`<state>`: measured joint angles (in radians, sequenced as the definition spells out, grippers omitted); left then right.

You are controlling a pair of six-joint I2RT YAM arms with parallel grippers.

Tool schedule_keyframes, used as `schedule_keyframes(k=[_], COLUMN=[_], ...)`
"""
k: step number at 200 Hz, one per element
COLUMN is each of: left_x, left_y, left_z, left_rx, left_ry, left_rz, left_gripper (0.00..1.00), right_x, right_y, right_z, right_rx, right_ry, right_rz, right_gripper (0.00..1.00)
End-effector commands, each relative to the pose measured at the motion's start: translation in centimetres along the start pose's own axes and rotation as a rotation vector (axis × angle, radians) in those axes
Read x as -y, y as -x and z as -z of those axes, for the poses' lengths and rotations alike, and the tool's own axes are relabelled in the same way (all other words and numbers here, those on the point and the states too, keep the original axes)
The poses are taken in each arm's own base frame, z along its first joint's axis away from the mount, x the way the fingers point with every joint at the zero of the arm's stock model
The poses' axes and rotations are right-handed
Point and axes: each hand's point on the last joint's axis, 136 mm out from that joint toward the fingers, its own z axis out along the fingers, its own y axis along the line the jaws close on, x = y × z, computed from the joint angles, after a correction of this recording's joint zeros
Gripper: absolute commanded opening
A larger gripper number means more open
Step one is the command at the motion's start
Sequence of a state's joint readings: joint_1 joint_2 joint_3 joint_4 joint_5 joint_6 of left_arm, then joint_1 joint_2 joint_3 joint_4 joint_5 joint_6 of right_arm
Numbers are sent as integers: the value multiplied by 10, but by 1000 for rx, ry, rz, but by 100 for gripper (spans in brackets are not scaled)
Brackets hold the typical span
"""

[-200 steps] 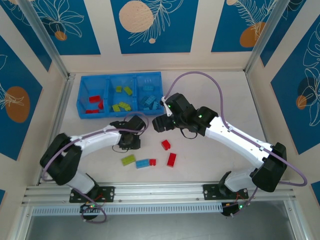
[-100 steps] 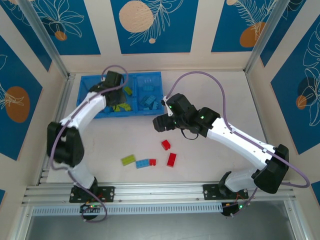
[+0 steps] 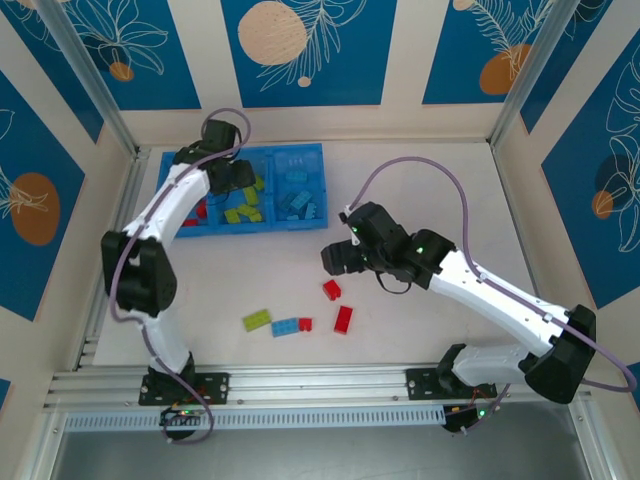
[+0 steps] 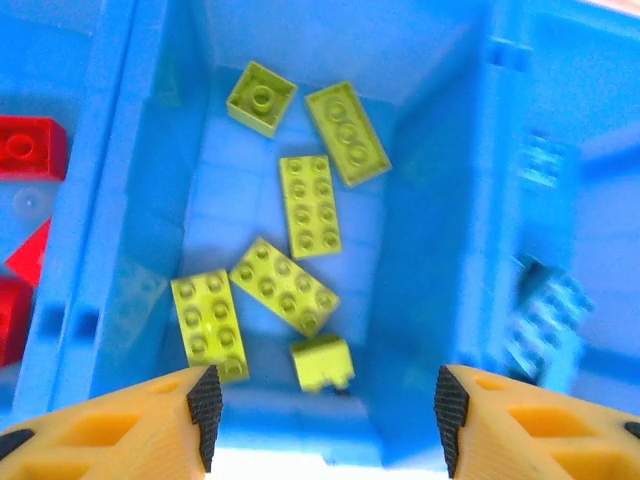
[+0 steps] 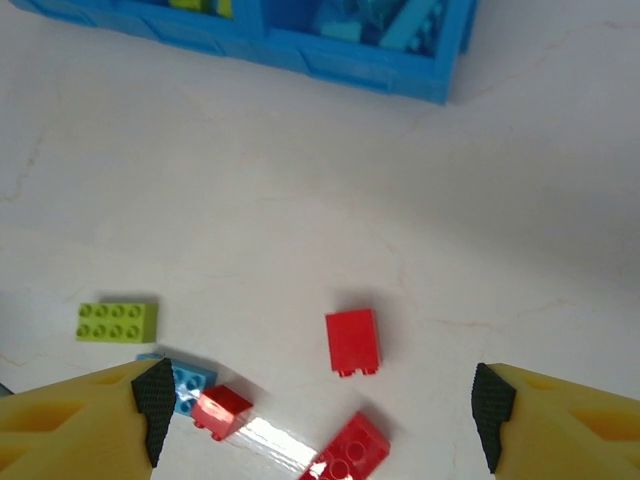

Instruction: Sort the legos into containers by color

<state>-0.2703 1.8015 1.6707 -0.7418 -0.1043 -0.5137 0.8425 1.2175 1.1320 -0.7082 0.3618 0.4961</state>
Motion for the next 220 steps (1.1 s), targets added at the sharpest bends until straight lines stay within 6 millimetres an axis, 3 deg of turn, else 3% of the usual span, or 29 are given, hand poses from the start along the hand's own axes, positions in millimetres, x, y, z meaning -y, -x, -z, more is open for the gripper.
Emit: schedule_keyframes(k=[1,22,41,72,100,127,149,183,220], left_x=[34,61,90,132,154,164,168,169,166], left_y=[-28,-79,-132,-211,-263,-290,-306,-328,-323], left_z=[61,84,86,68,34,6,-9,-23,-19], left_rx=[31,24,-26,-127,-246,-306,-345,-409,-394], left_ry=[-122,-181,-248,-235,-174,-150,-131,-124,-113], left_rz=[-55,-94,-86,-140,-155,-140,-148,-154,-169], left_gripper=[60,60,59,61,68,82,84,66,44], right_x=[21,40,63,98,103,104,106,106,99], right_y=[-7,-14,-20,-31,-41,-52,-56,-56,-56], right_z=[3,3,9,27,37,38,40,41,39], right_rx=[12,17,41,101,109,83,78,84,76], right_ry=[-39,-44,-53,-81,-64,-66,-74,-73,-37], right_rz=[-99,-184,-301,-465,-496,-491,-482,-473,-458], right_gripper=[80,80,80,80,80,81,81,81,81])
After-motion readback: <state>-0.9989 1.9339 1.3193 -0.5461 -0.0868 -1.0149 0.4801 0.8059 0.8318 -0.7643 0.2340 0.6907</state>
